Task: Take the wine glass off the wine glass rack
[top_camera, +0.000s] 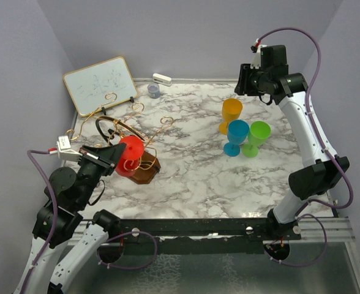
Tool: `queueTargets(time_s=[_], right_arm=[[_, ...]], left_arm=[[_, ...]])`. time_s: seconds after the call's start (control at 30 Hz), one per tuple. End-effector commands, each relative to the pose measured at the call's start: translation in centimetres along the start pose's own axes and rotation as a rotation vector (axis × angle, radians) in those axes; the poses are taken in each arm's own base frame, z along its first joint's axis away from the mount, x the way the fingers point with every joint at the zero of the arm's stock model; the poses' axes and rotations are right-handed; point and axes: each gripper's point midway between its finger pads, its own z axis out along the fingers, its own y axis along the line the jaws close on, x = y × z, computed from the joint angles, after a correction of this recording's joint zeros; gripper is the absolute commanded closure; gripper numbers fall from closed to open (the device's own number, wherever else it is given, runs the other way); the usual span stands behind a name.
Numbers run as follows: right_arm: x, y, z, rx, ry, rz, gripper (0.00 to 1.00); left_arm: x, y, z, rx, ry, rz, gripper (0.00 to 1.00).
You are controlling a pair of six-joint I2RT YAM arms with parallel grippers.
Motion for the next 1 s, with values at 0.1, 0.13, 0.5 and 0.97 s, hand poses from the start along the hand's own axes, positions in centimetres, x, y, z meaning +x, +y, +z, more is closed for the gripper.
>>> queueTargets(time_s=[0.1, 0.13, 0.5, 0.97], right_arm=[[-2.2, 1.1, -2.9, -0.043, -0.101, -0.021, 0.57], [-2.2, 1.1, -3.0, -0.045, -0.102, -0.022, 0.57], [-1.8, 4.7, -4.4, -0.248, -0.081, -0.049, 0.57], [-2.1, 11.5, -12.1, -0.673, -0.113, -0.094, 0.57]], left_arm=[[-1.1, 0.4, 2.4, -0.038, -0.067, 0.106, 1.0], [-1.2, 0.0, 2.5, -0.021, -0.069, 0.097, 1.0], [-3.5, -5.8, 2.9, 0.096, -0.1, 0.125, 1.0], [-4.1, -10.9, 4.0, 0.216, -0.065, 0.145, 1.0]])
